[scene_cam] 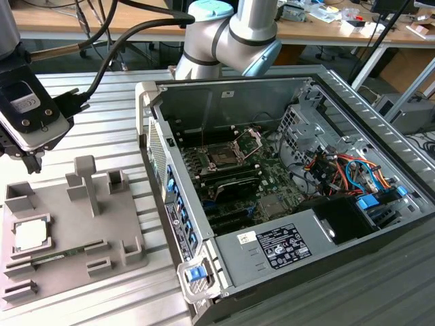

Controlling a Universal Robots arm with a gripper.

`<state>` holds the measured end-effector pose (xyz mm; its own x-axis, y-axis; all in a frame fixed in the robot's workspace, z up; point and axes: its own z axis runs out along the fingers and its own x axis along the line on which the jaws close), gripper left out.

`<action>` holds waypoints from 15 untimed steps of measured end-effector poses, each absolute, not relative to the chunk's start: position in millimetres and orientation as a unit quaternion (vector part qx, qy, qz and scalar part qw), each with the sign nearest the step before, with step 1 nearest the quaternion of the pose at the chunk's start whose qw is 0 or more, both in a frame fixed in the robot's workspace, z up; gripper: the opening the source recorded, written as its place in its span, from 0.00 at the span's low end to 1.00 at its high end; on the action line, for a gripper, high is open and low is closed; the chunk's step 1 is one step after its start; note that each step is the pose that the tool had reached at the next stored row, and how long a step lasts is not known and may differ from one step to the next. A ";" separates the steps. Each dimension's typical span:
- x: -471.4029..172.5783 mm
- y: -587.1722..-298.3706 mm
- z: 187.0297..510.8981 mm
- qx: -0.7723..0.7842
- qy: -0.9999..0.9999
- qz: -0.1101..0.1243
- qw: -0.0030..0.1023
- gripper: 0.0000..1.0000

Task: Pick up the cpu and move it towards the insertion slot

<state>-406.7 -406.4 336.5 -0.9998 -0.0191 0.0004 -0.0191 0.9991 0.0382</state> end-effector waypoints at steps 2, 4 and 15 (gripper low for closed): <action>-407.0 -406.4 336.3 0.010 -1.000 -0.019 0.000 0.11; -407.5 -406.4 336.1 0.010 -1.000 -0.019 0.000 0.11; -409.6 -406.4 335.1 0.010 -1.000 -0.019 0.000 0.11</action>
<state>-409.6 -406.4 335.1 -0.9998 -0.0192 0.0005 -0.0191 0.9991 0.0382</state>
